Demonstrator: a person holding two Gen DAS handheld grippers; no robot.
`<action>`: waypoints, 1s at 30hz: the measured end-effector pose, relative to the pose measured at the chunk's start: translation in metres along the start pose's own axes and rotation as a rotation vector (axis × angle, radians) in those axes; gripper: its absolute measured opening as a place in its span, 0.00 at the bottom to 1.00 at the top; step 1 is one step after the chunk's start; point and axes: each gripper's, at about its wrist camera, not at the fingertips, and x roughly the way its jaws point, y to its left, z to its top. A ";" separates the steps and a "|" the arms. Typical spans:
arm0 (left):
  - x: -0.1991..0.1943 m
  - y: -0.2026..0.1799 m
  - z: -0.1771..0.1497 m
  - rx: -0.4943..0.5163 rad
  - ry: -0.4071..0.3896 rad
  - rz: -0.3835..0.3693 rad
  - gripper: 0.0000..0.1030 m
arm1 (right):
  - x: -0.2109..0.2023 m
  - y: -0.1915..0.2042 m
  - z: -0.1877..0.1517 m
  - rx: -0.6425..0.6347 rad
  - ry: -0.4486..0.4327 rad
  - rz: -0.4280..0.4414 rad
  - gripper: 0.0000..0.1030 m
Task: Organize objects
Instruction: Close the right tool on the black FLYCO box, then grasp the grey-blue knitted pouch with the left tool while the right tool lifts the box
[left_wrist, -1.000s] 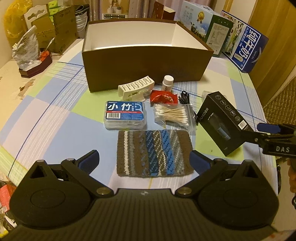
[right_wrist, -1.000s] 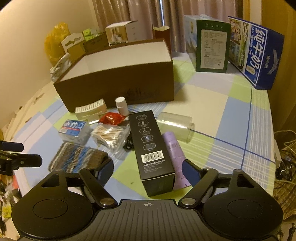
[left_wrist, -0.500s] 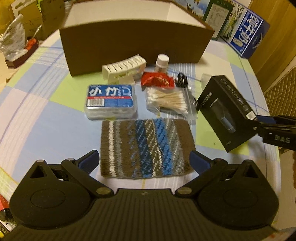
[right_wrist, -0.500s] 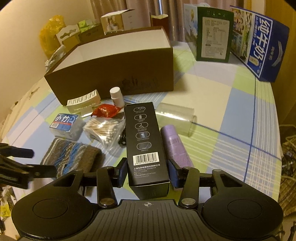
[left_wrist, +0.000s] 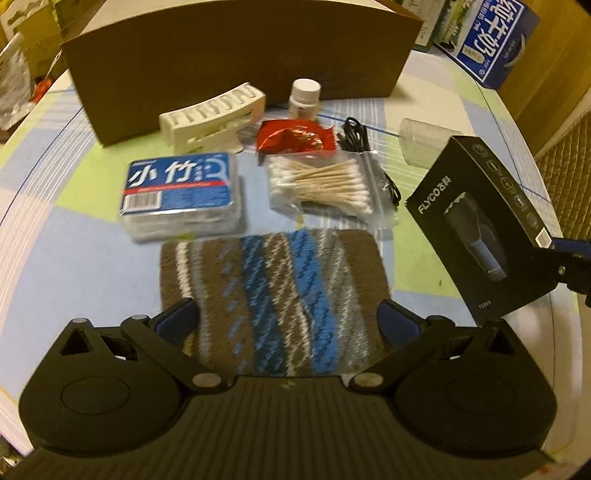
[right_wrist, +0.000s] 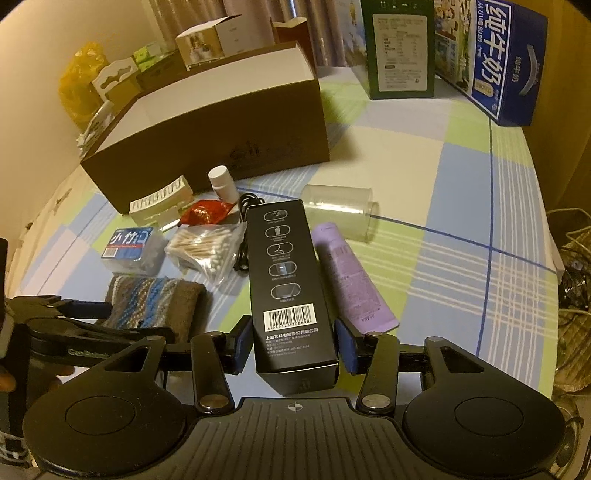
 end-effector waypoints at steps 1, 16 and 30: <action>0.002 -0.002 0.001 0.006 -0.004 0.006 0.99 | 0.001 0.000 0.000 0.002 0.000 -0.004 0.50; -0.015 0.012 -0.007 0.033 -0.077 -0.027 0.22 | 0.019 0.017 0.013 -0.056 -0.015 -0.023 0.71; -0.048 0.039 -0.031 0.037 -0.034 -0.103 0.45 | 0.016 0.018 0.011 -0.058 -0.020 -0.049 0.71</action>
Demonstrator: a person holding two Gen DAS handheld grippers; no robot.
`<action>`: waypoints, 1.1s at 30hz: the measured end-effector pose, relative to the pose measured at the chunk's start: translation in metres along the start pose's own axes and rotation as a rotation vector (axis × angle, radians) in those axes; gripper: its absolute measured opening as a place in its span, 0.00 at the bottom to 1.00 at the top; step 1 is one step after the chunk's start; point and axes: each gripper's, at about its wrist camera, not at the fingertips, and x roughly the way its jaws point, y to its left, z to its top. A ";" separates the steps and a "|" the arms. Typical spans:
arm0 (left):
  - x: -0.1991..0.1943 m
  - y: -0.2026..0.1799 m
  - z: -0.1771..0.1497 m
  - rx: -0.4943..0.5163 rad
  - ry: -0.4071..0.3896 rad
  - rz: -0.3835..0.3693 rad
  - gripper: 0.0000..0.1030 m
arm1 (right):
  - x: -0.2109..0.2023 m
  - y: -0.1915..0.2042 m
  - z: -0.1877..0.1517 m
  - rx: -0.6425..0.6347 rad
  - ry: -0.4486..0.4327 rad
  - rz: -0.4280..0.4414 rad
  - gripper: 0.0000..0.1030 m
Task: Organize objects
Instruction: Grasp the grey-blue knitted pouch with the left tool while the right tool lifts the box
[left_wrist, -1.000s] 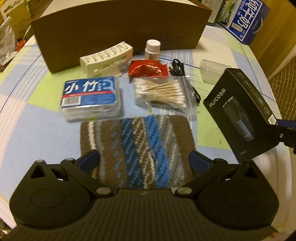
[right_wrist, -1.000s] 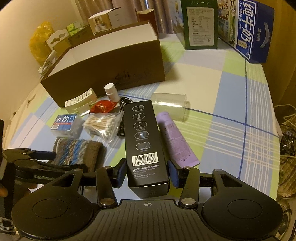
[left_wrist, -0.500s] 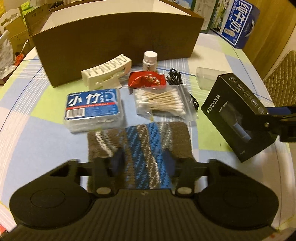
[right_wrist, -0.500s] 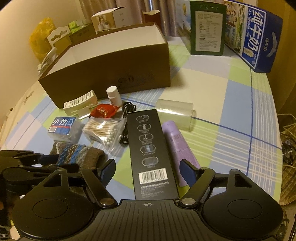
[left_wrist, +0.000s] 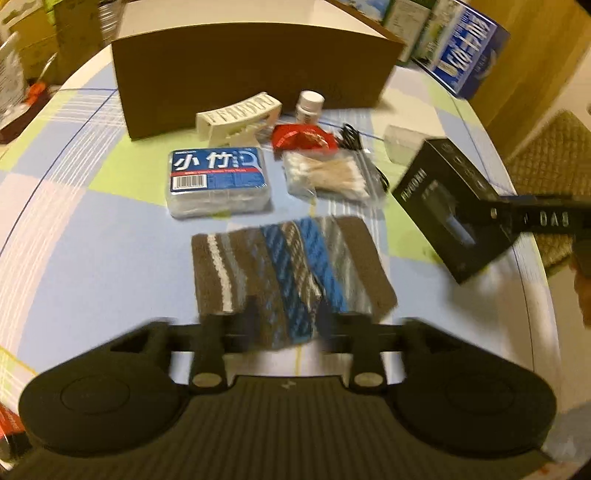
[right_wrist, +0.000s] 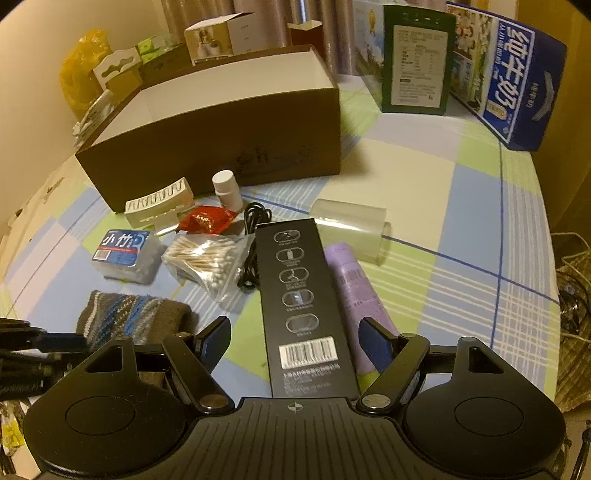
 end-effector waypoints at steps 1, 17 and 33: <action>-0.001 -0.002 -0.001 0.044 0.002 -0.002 0.57 | -0.003 -0.002 -0.001 0.009 -0.003 -0.001 0.71; 0.037 -0.038 0.004 0.789 0.001 -0.034 0.97 | -0.058 -0.027 -0.030 0.182 -0.066 -0.028 0.95; 0.051 -0.027 0.033 0.548 0.024 -0.137 0.30 | -0.047 -0.026 -0.027 0.210 -0.059 -0.045 0.95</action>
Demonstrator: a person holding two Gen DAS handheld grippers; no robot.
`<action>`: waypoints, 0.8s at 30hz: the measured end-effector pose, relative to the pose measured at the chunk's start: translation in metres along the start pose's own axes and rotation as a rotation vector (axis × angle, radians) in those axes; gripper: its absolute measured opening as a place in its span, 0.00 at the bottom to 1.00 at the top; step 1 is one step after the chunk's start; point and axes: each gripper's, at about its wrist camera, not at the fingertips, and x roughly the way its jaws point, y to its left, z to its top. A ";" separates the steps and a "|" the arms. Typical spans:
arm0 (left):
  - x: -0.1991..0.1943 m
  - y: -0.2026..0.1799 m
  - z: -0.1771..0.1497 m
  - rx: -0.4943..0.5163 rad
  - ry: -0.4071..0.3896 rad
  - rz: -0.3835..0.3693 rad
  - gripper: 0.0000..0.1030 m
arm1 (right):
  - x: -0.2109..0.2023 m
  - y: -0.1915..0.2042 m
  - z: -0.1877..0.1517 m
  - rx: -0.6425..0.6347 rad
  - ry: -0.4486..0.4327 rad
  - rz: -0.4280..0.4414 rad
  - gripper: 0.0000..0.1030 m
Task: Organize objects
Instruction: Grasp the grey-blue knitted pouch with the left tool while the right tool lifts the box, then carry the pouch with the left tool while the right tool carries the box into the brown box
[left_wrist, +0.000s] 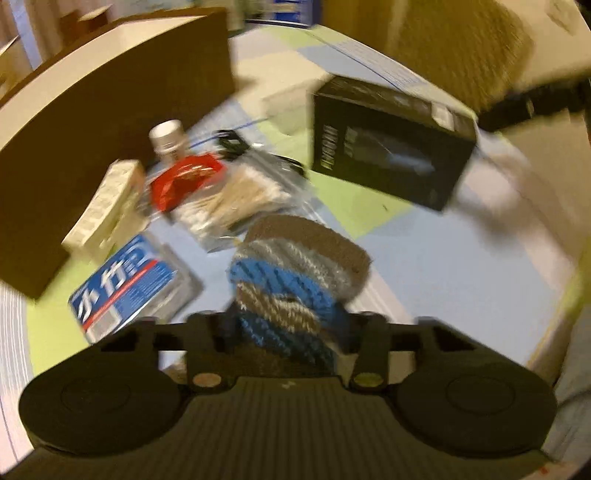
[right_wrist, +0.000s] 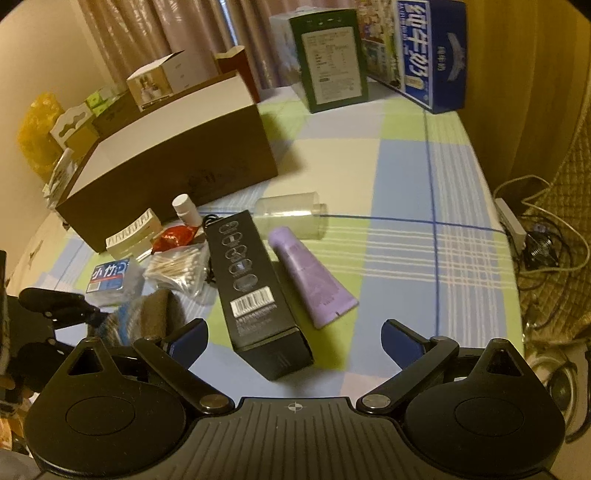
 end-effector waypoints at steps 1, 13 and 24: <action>-0.003 0.004 0.000 -0.051 -0.003 -0.005 0.25 | 0.004 0.003 0.003 -0.014 0.001 0.004 0.95; -0.048 0.015 0.005 -0.300 -0.069 0.011 0.22 | 0.052 0.034 0.026 -0.204 0.032 0.024 0.73; -0.072 0.028 0.020 -0.374 -0.091 0.045 0.22 | 0.075 0.048 0.031 -0.286 0.091 -0.021 0.42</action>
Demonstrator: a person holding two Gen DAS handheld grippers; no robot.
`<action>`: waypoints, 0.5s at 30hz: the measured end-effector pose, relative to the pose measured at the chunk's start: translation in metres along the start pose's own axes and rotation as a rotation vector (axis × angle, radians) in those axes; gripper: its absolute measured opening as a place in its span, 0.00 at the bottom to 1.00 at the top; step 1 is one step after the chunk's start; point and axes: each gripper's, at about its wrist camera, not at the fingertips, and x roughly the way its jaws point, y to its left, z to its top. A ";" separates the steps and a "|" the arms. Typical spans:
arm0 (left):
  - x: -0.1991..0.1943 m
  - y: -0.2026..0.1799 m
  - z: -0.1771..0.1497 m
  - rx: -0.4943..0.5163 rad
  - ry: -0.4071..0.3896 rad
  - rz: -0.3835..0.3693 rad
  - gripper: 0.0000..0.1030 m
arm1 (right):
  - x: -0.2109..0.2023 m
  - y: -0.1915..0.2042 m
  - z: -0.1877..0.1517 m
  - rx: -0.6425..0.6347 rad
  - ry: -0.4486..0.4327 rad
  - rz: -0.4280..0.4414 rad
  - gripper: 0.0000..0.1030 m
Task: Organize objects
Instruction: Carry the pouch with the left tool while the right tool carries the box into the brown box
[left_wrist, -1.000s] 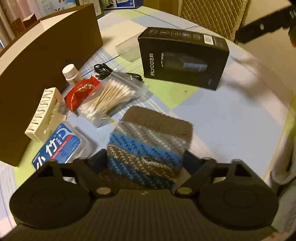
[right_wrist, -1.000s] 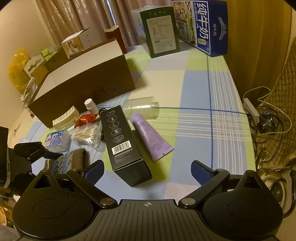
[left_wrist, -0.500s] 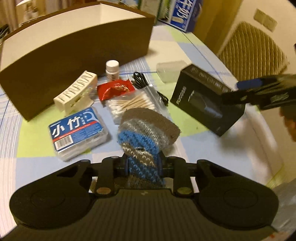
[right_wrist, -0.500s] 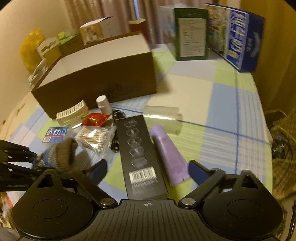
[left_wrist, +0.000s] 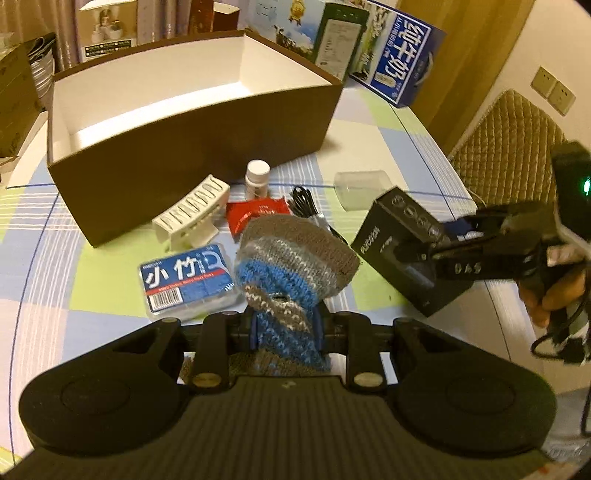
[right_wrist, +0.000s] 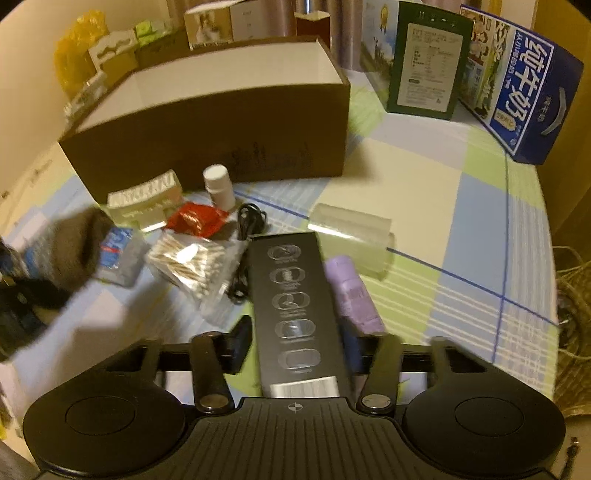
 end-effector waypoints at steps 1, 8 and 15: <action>-0.002 0.001 0.002 -0.003 -0.003 0.001 0.22 | 0.000 0.001 0.000 -0.006 0.002 0.000 0.41; -0.007 0.008 0.016 -0.001 -0.024 0.006 0.22 | -0.014 0.002 -0.001 0.012 0.012 0.019 0.39; -0.012 0.016 0.030 0.010 -0.051 0.000 0.22 | -0.042 0.007 0.013 0.010 -0.043 0.036 0.39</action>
